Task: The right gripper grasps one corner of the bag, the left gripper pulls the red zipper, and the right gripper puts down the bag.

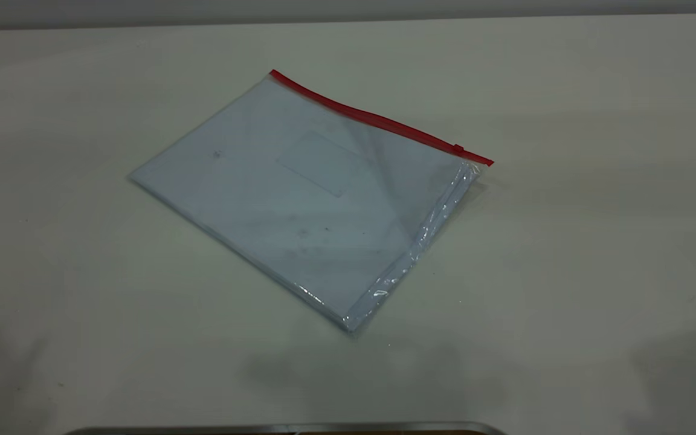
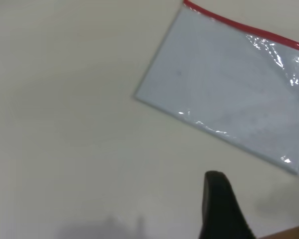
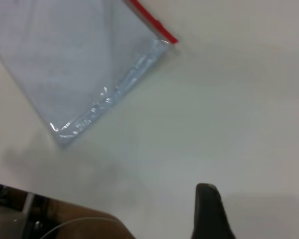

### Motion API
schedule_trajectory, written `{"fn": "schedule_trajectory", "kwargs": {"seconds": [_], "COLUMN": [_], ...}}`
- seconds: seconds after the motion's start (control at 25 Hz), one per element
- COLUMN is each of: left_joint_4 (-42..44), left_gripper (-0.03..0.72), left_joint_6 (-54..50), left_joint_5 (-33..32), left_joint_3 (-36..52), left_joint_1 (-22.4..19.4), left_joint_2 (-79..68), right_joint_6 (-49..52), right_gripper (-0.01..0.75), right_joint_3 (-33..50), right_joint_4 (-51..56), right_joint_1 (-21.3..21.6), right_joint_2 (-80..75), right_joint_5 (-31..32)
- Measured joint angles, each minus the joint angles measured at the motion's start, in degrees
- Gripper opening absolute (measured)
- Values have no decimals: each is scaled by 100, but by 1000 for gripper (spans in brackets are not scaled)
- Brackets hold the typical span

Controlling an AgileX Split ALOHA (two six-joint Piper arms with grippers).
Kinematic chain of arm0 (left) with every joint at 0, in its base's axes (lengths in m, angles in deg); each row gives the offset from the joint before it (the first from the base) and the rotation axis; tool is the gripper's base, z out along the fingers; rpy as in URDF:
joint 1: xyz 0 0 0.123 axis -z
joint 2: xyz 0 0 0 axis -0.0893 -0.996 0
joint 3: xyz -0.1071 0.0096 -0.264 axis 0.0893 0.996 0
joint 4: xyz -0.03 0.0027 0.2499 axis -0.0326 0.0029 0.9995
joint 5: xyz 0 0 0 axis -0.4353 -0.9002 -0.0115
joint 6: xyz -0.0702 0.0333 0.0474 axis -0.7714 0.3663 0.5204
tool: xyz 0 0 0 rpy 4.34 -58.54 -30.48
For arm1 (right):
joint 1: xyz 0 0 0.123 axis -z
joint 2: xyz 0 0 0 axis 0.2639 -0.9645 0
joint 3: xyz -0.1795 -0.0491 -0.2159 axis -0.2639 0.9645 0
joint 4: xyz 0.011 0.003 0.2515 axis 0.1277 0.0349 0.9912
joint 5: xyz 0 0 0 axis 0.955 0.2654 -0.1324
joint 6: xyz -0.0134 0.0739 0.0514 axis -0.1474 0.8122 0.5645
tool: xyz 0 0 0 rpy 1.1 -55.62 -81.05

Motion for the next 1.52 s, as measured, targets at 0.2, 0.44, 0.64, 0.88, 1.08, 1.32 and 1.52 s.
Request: {"fn": "schedule_trajectory", "kwargs": {"seconds": [0.2,0.44,0.64,0.88,1.08,1.32,1.52], "left_joint_4": [-853,-2029,-3076,-3917,-4144,-4154,-4158], "left_gripper": [482,482,482,482,482,482,482], "left_joint_6": [936,2152,3288,4268,4461,4474,4474], "left_joint_5": [526,904,1059,1204,1320,1325,1325], "left_joint_3": [-340,-606,-634,-634,-640,-640,-640], "left_joint_1": [0,0,0,0,0,0,0], "left_joint_2": [-1519,-2739,-3225,-3292,-3292,-3296,-3296], "right_joint_6": [-2039,-4436,-5595,-6095,-6349,-6537,-6903], "right_gripper": [522,522,522,522,522,522,522], "right_joint_3": [-74,-902,-1844,-2806,-3413,-3847,-3912], "right_joint_4": [1817,4301,5726,6299,6400,6671,7351], "right_joint_1": [0,0,166,394,410,383,265], "right_joint_2": [-1944,-4098,-5801,-7475,-8306,-8928,-9137], "right_joint_5": [-985,-1180,-173,502,558,794,1029]}}
